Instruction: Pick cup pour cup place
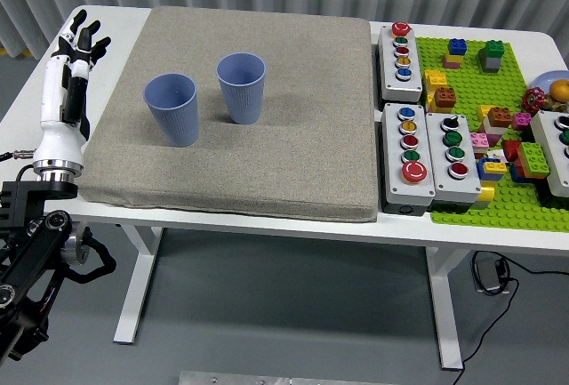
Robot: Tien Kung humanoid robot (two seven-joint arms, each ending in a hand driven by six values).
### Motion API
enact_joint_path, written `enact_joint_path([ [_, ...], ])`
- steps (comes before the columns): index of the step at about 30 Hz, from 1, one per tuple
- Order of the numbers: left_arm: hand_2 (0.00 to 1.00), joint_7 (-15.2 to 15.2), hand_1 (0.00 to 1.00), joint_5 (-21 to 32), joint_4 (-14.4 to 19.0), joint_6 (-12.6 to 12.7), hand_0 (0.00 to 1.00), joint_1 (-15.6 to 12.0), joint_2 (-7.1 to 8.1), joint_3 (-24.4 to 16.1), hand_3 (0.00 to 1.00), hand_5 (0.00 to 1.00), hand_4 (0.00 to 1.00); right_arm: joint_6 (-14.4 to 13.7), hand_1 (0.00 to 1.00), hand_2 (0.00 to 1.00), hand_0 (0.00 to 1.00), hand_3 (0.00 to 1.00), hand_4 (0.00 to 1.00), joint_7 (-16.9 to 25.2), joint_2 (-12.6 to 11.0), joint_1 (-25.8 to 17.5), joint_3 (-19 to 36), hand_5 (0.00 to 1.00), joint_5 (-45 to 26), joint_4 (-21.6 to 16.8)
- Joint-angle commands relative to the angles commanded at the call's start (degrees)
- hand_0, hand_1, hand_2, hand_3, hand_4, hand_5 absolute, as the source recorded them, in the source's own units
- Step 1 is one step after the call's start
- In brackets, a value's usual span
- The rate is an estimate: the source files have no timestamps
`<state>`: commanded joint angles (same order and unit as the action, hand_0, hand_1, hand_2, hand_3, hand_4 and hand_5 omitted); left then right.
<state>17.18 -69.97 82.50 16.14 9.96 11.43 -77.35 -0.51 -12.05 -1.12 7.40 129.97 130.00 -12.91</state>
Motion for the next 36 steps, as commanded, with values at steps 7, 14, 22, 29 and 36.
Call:
enact_joint_path([
  [7, 0.998, -0.03, 0.869, -0.86, -0.12, 0.02, 0.869, 0.06, 0.01, -0.19, 0.998, 0.295, 0.928, 0.03, 0.653, 0.597, 0.690, 0.581, 0.002, 0.05, -0.05, 0.05, -0.16, 0.195, 0.00, 0.05],
  [14, 0.998, -1.10, 0.894, -2.76, -0.89, -1.13, 0.900, 0.15, 0.02, -0.57, 0.998, 0.187, 0.885, 0.11, 0.653, 0.597, 0.690, 0.581, 0.002, -0.05, -0.03, 0.23, -0.19, 0.194, 0.00, 0.04],
  [22, 0.998, -2.15, 0.901, -3.97, -3.31, -2.20, 0.900, 0.12, -0.16, -0.40, 0.998, 0.156, 0.875, 0.34, 0.653, 0.597, 0.690, 0.581, 0.002, -0.11, -0.02, 0.05, -0.14, 0.195, 0.00, 0.00],
  [29, 0.998, -2.38, 0.906, -4.07, -6.76, -3.14, 0.900, -0.51, -0.44, -0.43, 0.998, 0.154, 0.875, 0.46, 0.653, 0.597, 0.690, 0.581, 0.002, -0.03, -0.04, -0.17, 0.03, 0.195, 0.00, 0.01],
  [36, 0.998, -1.55, 0.902, -2.90, -8.02, -4.39, 0.903, -1.76, -0.11, 0.01, 0.998, 0.156, 0.871, 0.51, 0.654, 0.597, 0.690, 0.581, 0.002, 0.21, -0.16, 0.05, 0.03, 0.196, 0.00, 0.14],
])
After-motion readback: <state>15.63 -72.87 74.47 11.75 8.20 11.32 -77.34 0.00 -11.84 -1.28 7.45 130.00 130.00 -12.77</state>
